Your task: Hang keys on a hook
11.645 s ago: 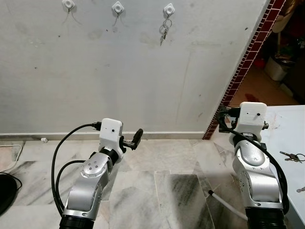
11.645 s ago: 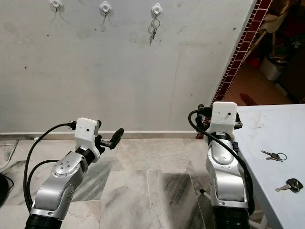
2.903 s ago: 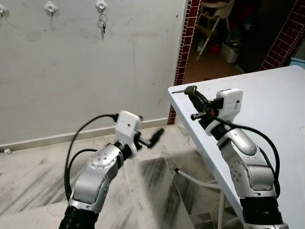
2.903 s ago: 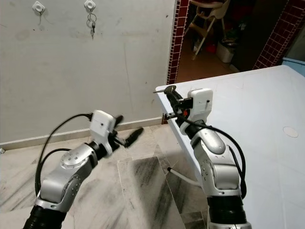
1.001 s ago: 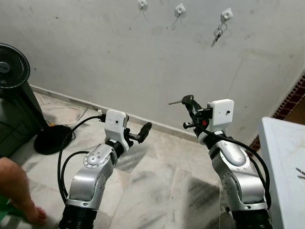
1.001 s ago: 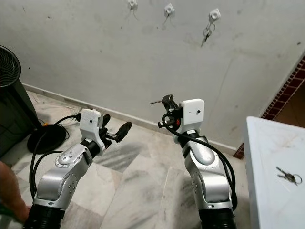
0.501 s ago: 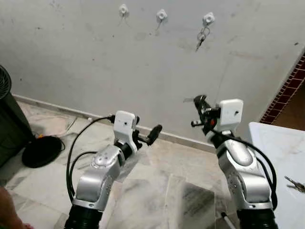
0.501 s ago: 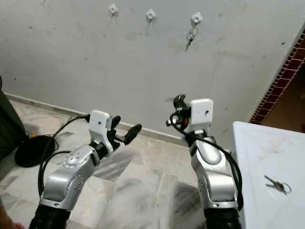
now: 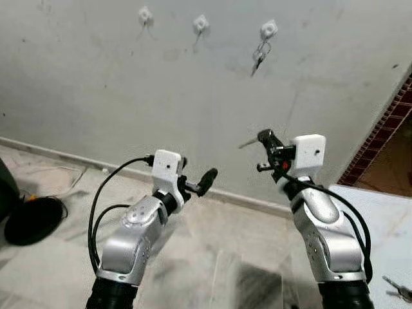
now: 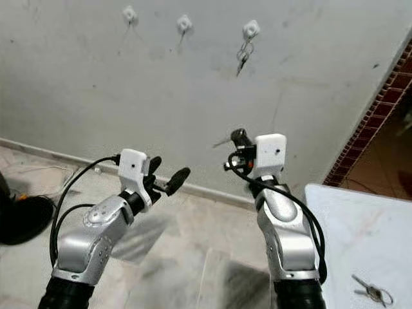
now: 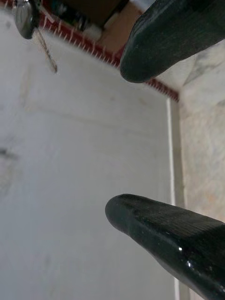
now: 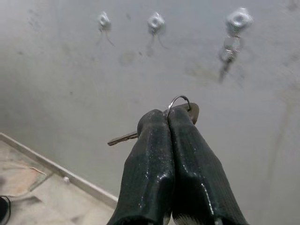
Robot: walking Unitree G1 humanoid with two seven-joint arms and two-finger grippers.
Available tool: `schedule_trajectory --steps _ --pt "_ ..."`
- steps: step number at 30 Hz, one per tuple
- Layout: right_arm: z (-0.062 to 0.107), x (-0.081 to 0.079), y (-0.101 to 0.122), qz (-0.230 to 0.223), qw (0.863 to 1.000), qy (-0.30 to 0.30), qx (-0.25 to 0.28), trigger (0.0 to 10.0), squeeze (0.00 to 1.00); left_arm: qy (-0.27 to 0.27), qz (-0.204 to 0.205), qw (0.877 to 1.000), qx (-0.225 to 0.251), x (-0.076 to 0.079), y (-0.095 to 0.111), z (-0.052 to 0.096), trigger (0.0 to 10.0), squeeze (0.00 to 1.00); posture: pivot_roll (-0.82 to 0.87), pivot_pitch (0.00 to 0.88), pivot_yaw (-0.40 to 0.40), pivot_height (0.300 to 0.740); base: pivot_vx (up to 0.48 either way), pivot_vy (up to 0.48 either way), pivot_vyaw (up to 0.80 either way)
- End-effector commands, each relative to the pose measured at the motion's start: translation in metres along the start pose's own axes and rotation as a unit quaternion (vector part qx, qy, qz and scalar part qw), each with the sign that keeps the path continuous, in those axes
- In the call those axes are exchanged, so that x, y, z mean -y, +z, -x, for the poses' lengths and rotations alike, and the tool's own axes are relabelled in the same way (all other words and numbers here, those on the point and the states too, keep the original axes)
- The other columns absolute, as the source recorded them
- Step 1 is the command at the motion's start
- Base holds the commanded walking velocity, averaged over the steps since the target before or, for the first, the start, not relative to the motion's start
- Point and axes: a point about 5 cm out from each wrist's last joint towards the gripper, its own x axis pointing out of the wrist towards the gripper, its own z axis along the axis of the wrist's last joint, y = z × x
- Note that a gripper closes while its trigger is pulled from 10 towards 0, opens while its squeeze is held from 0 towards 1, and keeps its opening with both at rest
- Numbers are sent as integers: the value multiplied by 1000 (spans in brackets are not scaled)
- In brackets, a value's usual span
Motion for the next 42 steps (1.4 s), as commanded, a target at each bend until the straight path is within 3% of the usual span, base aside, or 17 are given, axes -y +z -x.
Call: schedule_trajectory --steps 1,25,42 --pt "-4 -6 4 0 1000 10 9 10000 0 12 -5 1000 0 -7 3 2 10000 0 118 0 -28 740 398 0 0" --pt "-5 -4 0 4 1000 8 0 10000 0 16 -1 1000 -3 -7 0 1 10000 0 123 0 -36 740 392 0 0" --pt "-5 -2 -1 6 1000 4 -2 10000 0 22 0 1000 -5 -9 0 1 10000 0 123 0 -35 740 81 436 0"
